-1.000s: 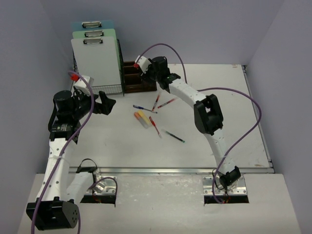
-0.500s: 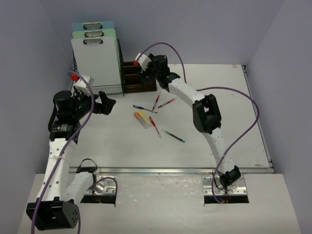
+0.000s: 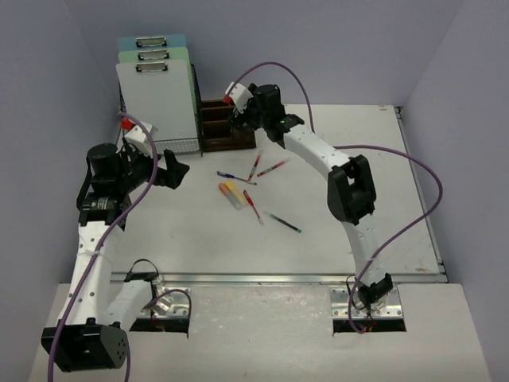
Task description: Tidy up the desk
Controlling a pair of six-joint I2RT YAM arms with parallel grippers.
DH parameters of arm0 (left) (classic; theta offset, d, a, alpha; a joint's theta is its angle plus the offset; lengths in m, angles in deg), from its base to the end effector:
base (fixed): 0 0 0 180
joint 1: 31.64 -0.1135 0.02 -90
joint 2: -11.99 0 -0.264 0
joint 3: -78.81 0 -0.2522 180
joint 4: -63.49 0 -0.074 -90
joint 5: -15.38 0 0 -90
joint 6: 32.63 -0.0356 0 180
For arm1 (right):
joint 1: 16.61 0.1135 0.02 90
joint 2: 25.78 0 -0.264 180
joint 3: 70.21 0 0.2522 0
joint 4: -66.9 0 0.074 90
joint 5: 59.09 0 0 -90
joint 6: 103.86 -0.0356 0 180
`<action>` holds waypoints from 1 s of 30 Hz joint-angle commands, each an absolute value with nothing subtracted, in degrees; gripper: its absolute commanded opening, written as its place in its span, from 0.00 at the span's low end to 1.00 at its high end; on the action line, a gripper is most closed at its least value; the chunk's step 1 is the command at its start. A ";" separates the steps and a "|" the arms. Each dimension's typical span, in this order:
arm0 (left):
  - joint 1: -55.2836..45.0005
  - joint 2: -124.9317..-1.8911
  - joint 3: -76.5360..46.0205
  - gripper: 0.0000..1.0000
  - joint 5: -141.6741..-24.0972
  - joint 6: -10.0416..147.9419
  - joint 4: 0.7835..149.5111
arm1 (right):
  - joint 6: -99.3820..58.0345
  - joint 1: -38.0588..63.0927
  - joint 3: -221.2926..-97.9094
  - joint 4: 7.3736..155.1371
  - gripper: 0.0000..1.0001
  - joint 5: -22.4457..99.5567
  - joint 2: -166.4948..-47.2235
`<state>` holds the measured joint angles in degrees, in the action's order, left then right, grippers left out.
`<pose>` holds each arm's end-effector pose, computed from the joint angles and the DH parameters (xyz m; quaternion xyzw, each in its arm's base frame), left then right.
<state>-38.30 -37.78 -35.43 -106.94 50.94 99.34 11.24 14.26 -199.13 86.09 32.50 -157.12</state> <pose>0.1908 0.0031 0.3492 0.1583 0.7864 -0.1634 0.5742 0.4701 0.2821 0.2607 -0.3950 0.7267 0.0397 0.5607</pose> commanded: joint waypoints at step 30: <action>-25.84 -52.96 -31.88 0.86 -99.06 51.13 99.13 | 3.80 13.71 -133.53 101.92 0.31 39.00 -111.04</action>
